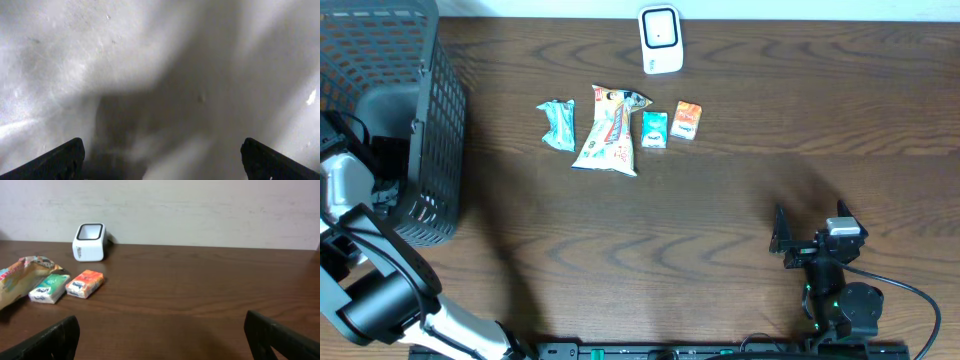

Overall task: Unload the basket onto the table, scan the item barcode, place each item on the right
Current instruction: 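Reach the left gripper into the basket and grasp the green ointment tin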

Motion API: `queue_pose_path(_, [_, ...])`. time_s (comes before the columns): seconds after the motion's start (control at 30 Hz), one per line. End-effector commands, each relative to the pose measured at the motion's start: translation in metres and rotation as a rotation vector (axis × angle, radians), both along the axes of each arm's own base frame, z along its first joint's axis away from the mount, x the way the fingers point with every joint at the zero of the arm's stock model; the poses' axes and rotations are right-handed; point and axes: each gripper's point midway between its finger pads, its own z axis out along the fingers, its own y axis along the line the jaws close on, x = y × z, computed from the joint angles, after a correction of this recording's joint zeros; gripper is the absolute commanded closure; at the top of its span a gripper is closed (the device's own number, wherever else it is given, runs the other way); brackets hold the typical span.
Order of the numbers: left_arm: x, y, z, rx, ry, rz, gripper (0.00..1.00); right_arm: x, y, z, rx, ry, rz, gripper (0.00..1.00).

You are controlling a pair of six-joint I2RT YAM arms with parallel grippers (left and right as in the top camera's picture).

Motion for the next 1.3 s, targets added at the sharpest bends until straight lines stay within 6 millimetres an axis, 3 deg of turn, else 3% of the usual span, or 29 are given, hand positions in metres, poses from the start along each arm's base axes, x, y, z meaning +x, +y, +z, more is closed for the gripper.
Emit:
queue_pose_path(0.0, [0.003,-0.001,0.038,0.041,-0.06,-0.048,0.02,0.0,0.001,-0.001,0.0,0.0,0.005,0.01])
queue_pose_path(0.17, [-0.02,-0.012,0.054,0.033,-0.009,-0.029,0.01,0.0,0.001,-0.001,0.0,0.0,0.004,0.01])
queue_pose_path(0.3, [-0.059,-0.015,0.043,0.008,0.153,0.118,0.0,0.0,0.001,-0.001,0.0,0.0,0.004,0.01])
queue_pose_path(0.5, [-0.077,-0.025,0.02,-0.027,0.235,0.137,0.02,0.0,0.001,-0.001,0.0,0.0,0.004,0.01])
queue_pose_path(1.1, [-0.068,-0.035,-0.039,-0.145,0.285,0.099,0.01,0.0,0.001,-0.001,0.0,0.0,0.005,0.01])
queue_pose_path(1.17, [-0.067,-0.034,-0.042,-0.142,0.285,0.087,0.11,0.0,0.001,-0.001,0.0,0.001,0.004,0.01])
queue_pose_path(1.27, [-0.055,-0.035,-0.041,-0.148,0.234,0.022,0.11,0.0,0.001,-0.001,0.0,0.0,0.004,0.01])
